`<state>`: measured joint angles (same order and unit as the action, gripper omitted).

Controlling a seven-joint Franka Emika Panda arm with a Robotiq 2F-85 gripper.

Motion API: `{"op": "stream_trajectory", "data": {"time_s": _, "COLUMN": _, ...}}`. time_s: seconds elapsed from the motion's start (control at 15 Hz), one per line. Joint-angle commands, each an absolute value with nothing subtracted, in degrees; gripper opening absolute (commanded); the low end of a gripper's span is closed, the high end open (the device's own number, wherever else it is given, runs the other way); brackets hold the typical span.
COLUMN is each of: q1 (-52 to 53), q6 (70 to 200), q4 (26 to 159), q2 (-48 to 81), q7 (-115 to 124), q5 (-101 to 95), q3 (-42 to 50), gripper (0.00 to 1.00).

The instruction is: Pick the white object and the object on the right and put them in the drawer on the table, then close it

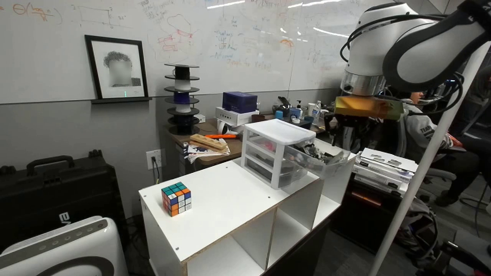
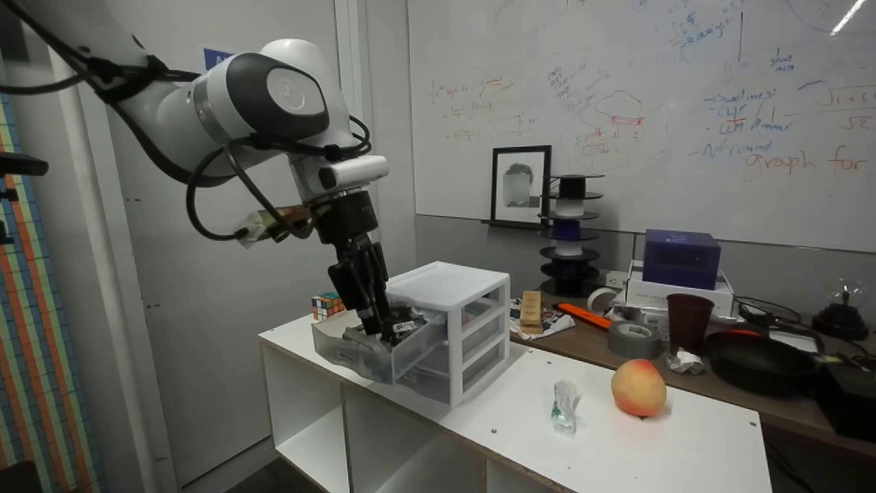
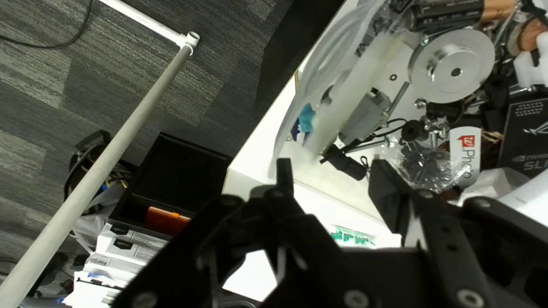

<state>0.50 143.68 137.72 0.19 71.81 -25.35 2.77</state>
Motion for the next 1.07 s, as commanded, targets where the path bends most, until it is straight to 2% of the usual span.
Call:
{"op": "stream_trajectory", "data": {"time_s": 0.0, "q1": 1.3, "q6": 144.2, "q4": 135.7, "q2": 0.2, "q7": 73.4, "q5": -26.5, "q3": 0.6, "gripper": 0.84}}
{"op": "stream_trajectory", "data": {"time_s": 0.13, "q1": 1.6, "q6": 144.6, "q4": 134.7, "q2": 0.8, "q7": 73.1, "q5": -26.5, "q3": -0.3, "gripper": 0.99}}
{"op": "stream_trajectory", "data": {"time_s": 0.47, "q1": 3.0, "q6": 142.0, "q4": 132.1, "q2": 1.1, "q7": 67.7, "q5": -23.6, "q3": -2.6, "gripper": 1.00}}
{"op": "stream_trajectory", "data": {"time_s": 1.0, "q1": 5.4, "q6": 136.9, "q4": 130.8, "q2": -2.4, "q7": 35.2, "q5": -7.2, "q3": -5.5, "gripper": 1.00}}
